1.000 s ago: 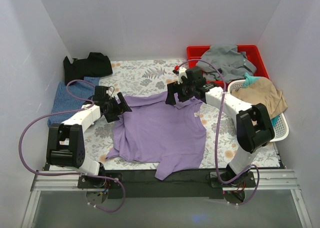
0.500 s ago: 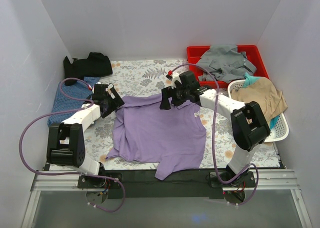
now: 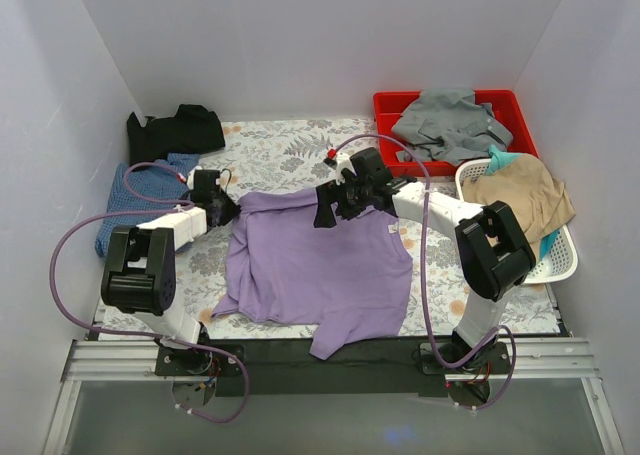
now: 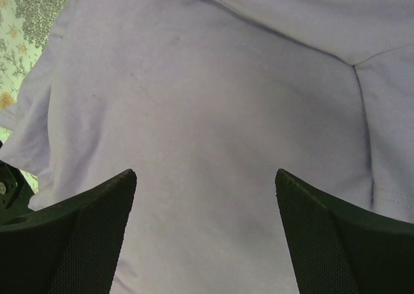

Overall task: Fold and stack the t-shirts
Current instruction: Flatten the tshirt out

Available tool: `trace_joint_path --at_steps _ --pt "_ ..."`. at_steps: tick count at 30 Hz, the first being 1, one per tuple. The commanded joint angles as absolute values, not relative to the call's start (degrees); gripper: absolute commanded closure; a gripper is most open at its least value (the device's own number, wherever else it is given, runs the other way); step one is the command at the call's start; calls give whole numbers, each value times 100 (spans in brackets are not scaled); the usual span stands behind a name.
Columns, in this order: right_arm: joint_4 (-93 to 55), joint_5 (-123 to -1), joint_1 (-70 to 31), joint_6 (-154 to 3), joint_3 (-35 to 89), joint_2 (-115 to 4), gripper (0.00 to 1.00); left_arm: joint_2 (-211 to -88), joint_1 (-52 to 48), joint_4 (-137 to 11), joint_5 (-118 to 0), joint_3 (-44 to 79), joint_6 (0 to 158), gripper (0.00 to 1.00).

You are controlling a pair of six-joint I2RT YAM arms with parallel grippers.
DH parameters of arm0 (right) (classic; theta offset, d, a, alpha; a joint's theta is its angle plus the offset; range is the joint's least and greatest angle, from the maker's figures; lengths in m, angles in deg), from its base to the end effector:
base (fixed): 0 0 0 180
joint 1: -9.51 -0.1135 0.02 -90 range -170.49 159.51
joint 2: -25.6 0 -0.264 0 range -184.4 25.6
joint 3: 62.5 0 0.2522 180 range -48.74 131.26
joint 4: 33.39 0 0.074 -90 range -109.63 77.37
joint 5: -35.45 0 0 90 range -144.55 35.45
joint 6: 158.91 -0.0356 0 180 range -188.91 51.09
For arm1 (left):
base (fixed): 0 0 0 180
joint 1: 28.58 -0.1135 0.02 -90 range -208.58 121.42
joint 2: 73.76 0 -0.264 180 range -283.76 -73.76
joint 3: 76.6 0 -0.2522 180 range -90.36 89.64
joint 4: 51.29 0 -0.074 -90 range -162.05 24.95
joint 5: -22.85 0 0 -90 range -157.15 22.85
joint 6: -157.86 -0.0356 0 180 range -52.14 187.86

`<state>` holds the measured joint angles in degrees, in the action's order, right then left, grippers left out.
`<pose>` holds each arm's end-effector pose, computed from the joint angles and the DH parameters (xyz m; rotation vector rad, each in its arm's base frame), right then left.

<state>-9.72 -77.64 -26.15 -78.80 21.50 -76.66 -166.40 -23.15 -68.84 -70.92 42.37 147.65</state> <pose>0.3128 0.2416 0.2211 -0.7416 2.2704 0.8586 0.3174 -0.0278 0.1622 -1.5442 1.9848 -0.5729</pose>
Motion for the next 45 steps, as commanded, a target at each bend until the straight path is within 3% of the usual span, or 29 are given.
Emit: trace_joint_path --at_steps 1,2,6,10,14,22,23,24,26,27,28,32,37,45 --pt "-1155 -7766 -2609 -7840 2000 -7609 8 -16613 -2322 -6540 -7155 4280 14785 93" --pt "-1154 -7731 -2609 -7831 1973 -7601 8 -16630 -2322 -6540 -7155 4253 14767 100" --pt "-1137 -7661 -2609 -7796 1859 -7521 8 -16535 -2322 -6636 -7224 3999 14592 100" --pt "-1111 -7389 -2609 -7743 1657 -7363 8 -16279 -2322 -7435 -7207 2946 13786 100" --pt "-1058 -7221 -2609 -7673 1472 -7363 8 -16454 -2331 -8882 -7540 981 13054 100" --pt "-1023 -7467 -2626 -7673 1542 -7987 11 -17420 -2331 -10134 -8244 -334 12314 100" --pt "-1031 -7450 -2635 -7681 1542 -8013 11 -17735 -2331 -10361 -8297 -405 12306 90" --pt "-1066 -7441 -2626 -7699 1542 -8074 11 -17868 -2331 -10468 -8341 -518 12384 86" --pt "-1067 -7415 -2644 -7708 1569 -8154 11 -18053 -2339 -10408 -8394 -467 12376 43" --pt "-1058 -7301 -2644 -7725 1577 -8241 11 -18220 -2339 -10442 -8472 -475 12446 31" --pt "-1040 -7257 -2653 -7752 1560 -8268 11 -18317 -2339 -10443 -8551 -519 12464 26" --pt "-778 -6757 -2653 -7857 1490 -8391 11 -18398 -2339 -10575 -8658 -669 12596 23" --pt "22 -5142 -2679 -8085 1271 -8331 11 -17608 -2339 -10249 -7904 -344 12569 22" --pt "786 -3742 -2697 -9515 -327 -7207 8 -17088 -2339 -10469 -7410 -335 12420 21"
